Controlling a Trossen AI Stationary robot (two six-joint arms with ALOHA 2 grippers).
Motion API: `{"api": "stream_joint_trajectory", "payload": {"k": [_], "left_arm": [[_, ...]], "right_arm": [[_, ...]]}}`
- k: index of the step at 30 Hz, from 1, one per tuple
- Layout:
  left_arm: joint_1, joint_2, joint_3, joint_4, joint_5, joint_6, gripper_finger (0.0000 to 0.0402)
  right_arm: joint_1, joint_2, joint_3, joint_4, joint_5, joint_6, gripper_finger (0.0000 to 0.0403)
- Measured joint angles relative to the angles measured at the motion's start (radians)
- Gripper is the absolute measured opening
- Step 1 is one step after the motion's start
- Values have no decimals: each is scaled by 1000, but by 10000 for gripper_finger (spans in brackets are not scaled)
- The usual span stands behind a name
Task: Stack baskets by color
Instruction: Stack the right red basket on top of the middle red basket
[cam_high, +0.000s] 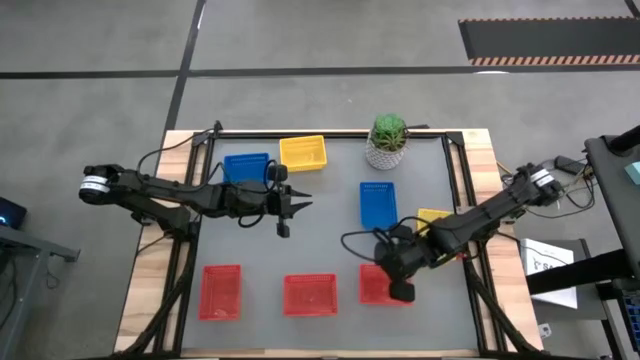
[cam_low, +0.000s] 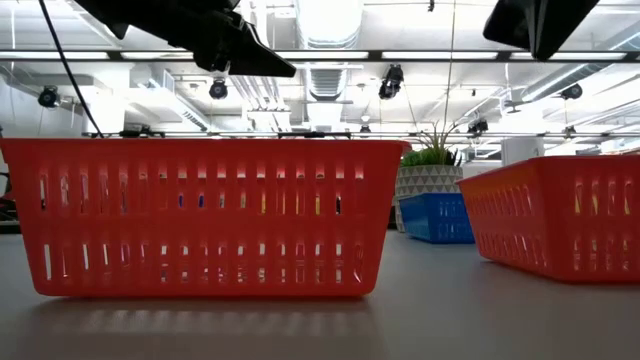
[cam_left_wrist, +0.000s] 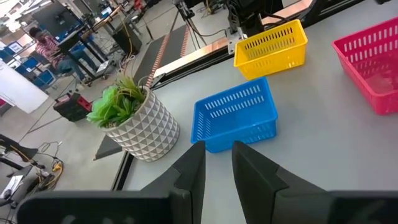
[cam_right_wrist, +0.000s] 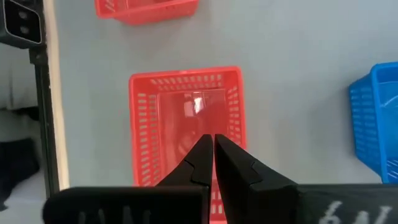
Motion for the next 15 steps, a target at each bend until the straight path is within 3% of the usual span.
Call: {"api": "stream_joint_trajectory", "payload": {"k": [6,15], "left_arm": [[0,-3,-1,1,1,0,63],[-8,-17,-2,1,1,-27,63]], "right_arm": [[19,96,110,-59,-59,40,27],[78,210,189,-152,-65,91,132]]}}
